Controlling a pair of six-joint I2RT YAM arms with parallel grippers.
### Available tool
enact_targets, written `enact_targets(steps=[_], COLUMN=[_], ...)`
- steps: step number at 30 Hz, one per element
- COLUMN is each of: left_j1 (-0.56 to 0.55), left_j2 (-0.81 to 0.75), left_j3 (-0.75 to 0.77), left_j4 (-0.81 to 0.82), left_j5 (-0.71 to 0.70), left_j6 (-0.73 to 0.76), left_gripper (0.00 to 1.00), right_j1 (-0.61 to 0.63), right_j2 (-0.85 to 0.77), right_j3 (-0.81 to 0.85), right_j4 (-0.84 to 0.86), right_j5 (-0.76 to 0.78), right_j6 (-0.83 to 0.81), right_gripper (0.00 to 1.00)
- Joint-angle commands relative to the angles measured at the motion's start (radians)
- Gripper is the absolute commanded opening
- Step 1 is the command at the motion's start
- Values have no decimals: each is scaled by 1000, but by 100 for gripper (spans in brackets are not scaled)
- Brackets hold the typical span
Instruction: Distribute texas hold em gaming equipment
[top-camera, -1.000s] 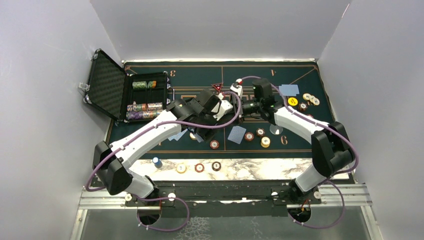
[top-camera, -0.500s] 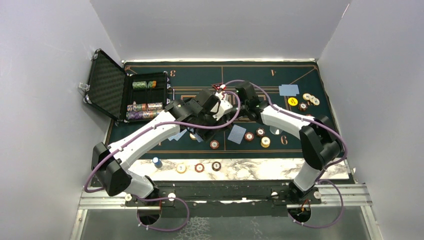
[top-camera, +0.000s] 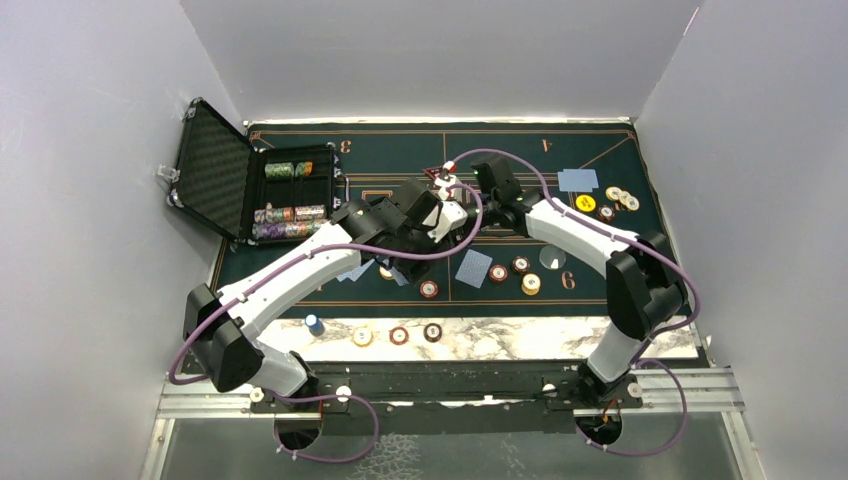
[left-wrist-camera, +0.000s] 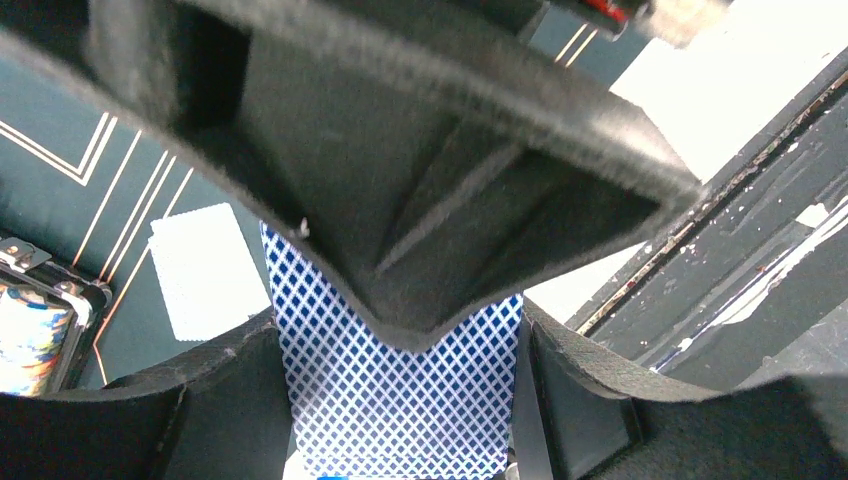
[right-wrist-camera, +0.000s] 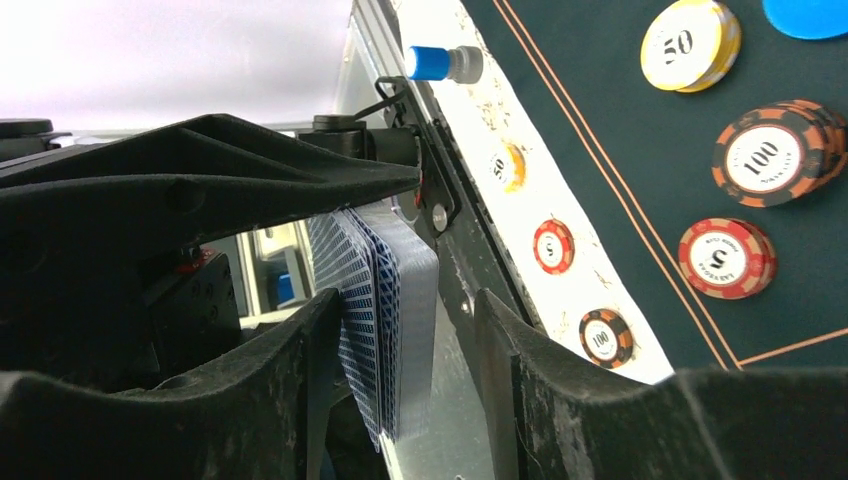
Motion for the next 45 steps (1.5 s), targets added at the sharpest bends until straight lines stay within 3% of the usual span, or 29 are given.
enact_targets(steps=[1,8,13,17,25,34,45], left_j1=[-1,-1,-2,-2,-1,-1,-1], left_j2=[-25,-26,-22,-22,-14,-8,-6], left_j3=[15,13,7,6,9,17,19], left_j4=[27,29,32,34,36,38,39], left_j5=[10,9,7,9,11,14,18], left_j6=[6,7,8,7,14,14,12], left_gripper=[0,0,0,0,0,0,0], right_j1=[-36,-60,-87,-165,-177,-157,-132], right_j2=[-20,-35,-69,-126,-137,-86,-61], right_j3=[14,12,-12,-93,-139,-160,-181], right_j4=[-100,-97,-13,99,137,301,373], right_j5=[96,76,-24,-113,-206,-247,-250], right_j6=[-75,-70,8,88,111,235,287], right_gripper=[52,54,73,76,60,42,36])
